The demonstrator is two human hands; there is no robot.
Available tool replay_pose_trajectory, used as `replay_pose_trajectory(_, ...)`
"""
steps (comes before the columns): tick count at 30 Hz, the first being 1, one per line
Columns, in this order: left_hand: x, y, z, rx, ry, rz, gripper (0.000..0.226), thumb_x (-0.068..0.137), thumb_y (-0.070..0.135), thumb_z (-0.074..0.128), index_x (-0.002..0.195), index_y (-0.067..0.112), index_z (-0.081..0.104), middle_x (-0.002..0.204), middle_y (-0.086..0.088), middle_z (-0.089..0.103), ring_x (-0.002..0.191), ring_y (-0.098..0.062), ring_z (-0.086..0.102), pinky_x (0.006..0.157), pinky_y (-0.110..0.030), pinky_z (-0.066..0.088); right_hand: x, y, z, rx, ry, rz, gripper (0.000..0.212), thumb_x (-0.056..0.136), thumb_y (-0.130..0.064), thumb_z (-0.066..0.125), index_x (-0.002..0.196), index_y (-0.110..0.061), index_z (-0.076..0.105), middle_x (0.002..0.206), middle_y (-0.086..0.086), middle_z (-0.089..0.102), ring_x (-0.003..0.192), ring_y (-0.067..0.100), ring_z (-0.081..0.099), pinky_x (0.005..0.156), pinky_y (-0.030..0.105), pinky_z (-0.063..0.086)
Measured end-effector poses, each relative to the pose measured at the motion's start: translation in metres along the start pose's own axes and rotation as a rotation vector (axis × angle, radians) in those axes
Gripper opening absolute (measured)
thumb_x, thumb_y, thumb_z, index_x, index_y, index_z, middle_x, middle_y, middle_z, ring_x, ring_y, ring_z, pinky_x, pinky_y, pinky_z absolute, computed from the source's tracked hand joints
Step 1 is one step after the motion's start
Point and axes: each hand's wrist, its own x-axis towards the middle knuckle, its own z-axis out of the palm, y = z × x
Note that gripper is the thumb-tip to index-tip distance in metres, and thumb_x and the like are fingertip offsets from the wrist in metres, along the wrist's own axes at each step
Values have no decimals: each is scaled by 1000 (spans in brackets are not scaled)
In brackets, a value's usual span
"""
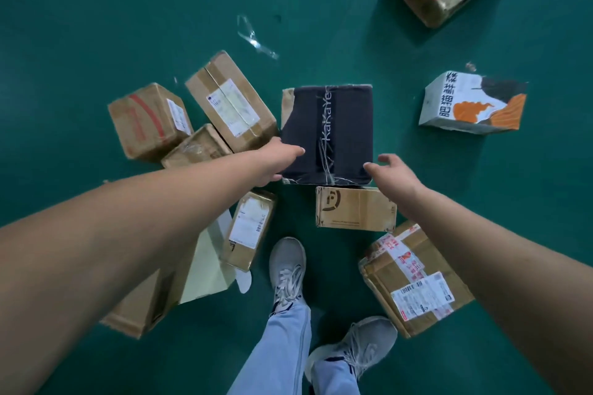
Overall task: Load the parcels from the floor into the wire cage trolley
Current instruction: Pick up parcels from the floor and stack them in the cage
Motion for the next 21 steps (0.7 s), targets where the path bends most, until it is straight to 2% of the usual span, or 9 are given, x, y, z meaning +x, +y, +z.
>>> replay_pose_trajectory(3,44,-17,12,-27,29,-23,79,99,46,60,159,16,19,161,-1,36,144,-26,40,109,-40,38,40,11,15,-8,44,21,65,103,-43,53,158,-17,30,153,5,46,137,32,46,107,41,40)
replay_pose_trajectory(6,76,-29,21,-44,0,-57,61,104,40,55,156,14,34,161,-1,39,147,-23,36,109,-33,31,71,21,33,0,10,47,54,103,-40,55,147,-11,46,138,-1,56,119,26,54,93,33,40)
replay_pose_trajectory(9,89,-34,23,-93,-20,-67,64,101,42,60,155,17,36,162,-2,38,148,-24,34,117,-40,31,84,26,44,31,23,29,57,98,-48,60,142,-13,52,133,4,62,112,24,57,91,34,42)
replay_pose_trajectory(12,89,-33,12,-141,6,-15,77,96,46,66,154,18,26,152,-3,46,135,-25,45,99,-40,37,80,22,44,56,49,-13,64,94,-55,62,141,-14,45,128,2,60,112,25,57,90,36,43)
replay_pose_trajectory(15,71,-19,-5,-188,26,66,73,94,47,67,149,21,26,137,-5,54,110,-20,58,78,-35,46,60,0,34,104,70,-48,69,94,-60,59,141,-16,34,129,3,54,113,26,57,92,40,42)
replay_pose_trajectory(16,60,-11,-10,-201,22,89,70,95,46,67,147,22,27,131,-6,57,102,-20,61,69,-33,47,50,-10,28,124,75,-56,72,94,-63,57,142,-18,30,133,6,53,116,28,57,95,44,43)
replay_pose_trajectory(18,33,6,-23,-232,16,123,69,95,51,65,145,22,28,123,-6,60,94,-19,65,61,-31,51,30,-35,15,185,84,-72,77,92,-70,51,147,-26,21,146,12,47,127,34,53,105,52,42)
replay_pose_trajectory(20,-5,21,-37,-308,-14,136,72,93,58,64,143,23,27,120,-7,61,90,-20,67,53,-29,55,-1,-63,3,257,89,-84,87,87,-80,46,152,-34,11,157,10,37,139,37,43,112,56,36)
replay_pose_trajectory(21,-27,27,-44,-359,-25,139,72,91,61,65,140,23,27,120,-8,60,89,-22,67,51,-33,58,-19,-76,-3,288,94,-74,93,79,-87,45,151,-39,10,156,8,37,140,37,42,113,59,36)
